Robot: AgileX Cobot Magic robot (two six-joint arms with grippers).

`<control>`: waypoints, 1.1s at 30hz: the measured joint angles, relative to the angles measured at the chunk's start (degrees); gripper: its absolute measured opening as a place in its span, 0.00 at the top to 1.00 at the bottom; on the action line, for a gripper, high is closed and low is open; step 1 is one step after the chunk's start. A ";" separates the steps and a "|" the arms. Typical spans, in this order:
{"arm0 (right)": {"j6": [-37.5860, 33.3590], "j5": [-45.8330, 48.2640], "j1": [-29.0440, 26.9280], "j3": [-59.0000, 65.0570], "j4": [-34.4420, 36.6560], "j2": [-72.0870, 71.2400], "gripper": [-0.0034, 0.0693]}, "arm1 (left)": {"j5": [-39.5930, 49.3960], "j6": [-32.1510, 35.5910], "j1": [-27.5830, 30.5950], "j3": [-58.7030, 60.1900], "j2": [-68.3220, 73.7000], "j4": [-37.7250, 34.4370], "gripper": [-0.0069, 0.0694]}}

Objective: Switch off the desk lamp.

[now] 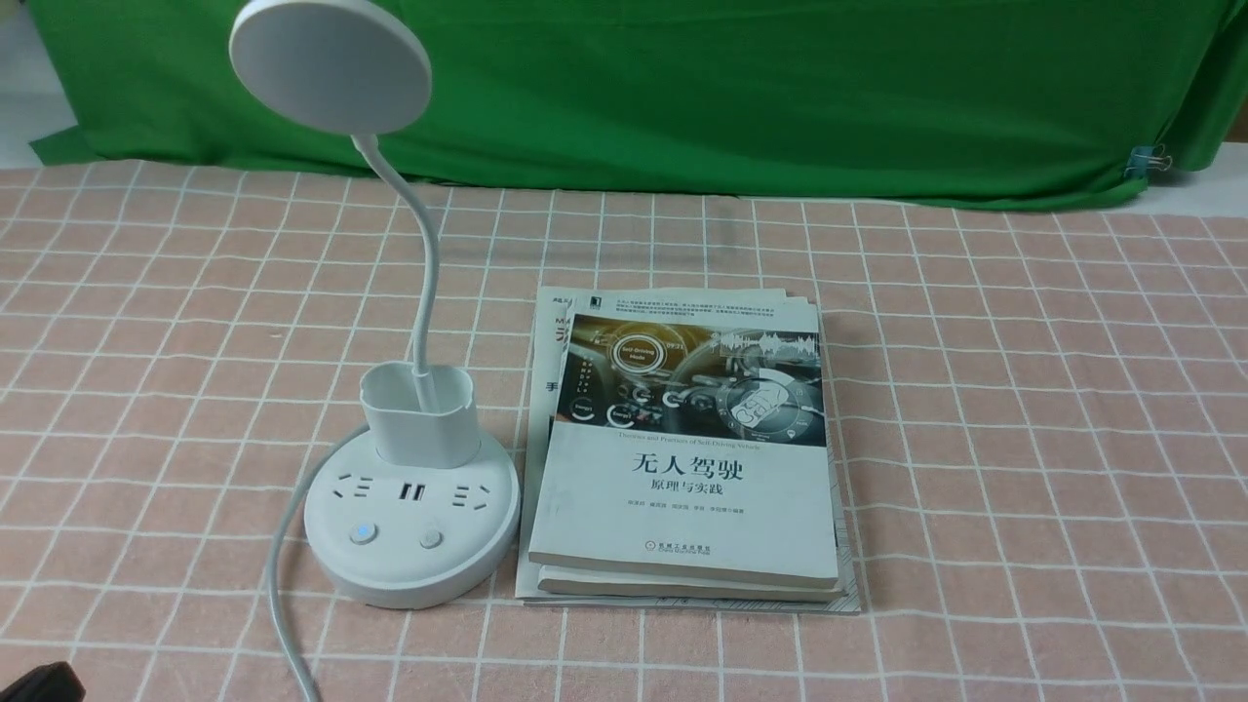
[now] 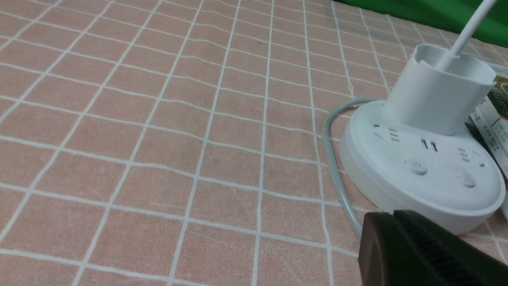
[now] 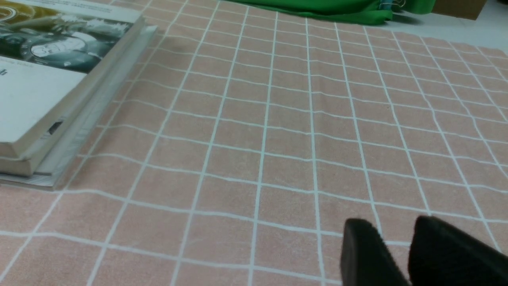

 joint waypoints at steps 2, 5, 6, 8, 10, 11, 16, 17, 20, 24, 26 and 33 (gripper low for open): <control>0.00 0.00 0.00 0.00 0.00 0.00 0.62 | -0.78 -0.85 0.02 0.23 -0.02 -0.38 0.90; 0.00 0.00 0.00 0.00 0.00 0.00 0.62 | -1.97 -1.30 0.07 0.28 -0.01 -0.73 0.90; 0.00 0.00 0.00 0.00 0.00 0.00 0.62 | -2.11 -1.30 0.07 0.28 -0.01 -0.74 0.90; 0.00 0.00 0.00 0.00 0.00 0.00 0.62 | -2.33 -1.30 0.07 0.28 -0.01 -0.79 0.90; 0.00 0.00 0.00 0.00 0.00 0.00 0.62 | -2.32 -1.36 0.07 0.28 -0.01 -0.79 0.90; 0.00 0.00 0.00 0.00 0.00 0.00 0.62 | -2.32 -1.45 0.07 0.28 -0.01 -0.79 0.90; 0.00 0.00 0.00 0.00 0.00 0.00 0.62 | -2.32 -1.56 0.07 0.28 -0.01 -0.79 0.90; 0.00 0.00 0.00 0.00 0.00 0.00 0.62 | -2.32 -1.56 0.07 0.28 -0.01 -0.79 0.90; 0.00 0.00 0.00 0.00 0.00 0.00 0.62 | -2.36 -1.50 0.07 0.28 -0.01 -0.79 0.90; 0.00 0.00 0.00 0.00 0.00 0.00 0.62 | -2.36 -1.50 0.07 0.28 -0.01 -0.79 0.90; 0.00 0.00 0.00 0.00 0.00 0.00 0.62 | -2.36 -1.50 0.07 0.28 -0.01 -0.79 0.90; 0.00 0.00 0.00 0.00 0.00 0.00 0.62 | -2.36 -1.50 0.07 0.28 -0.01 -0.79 0.90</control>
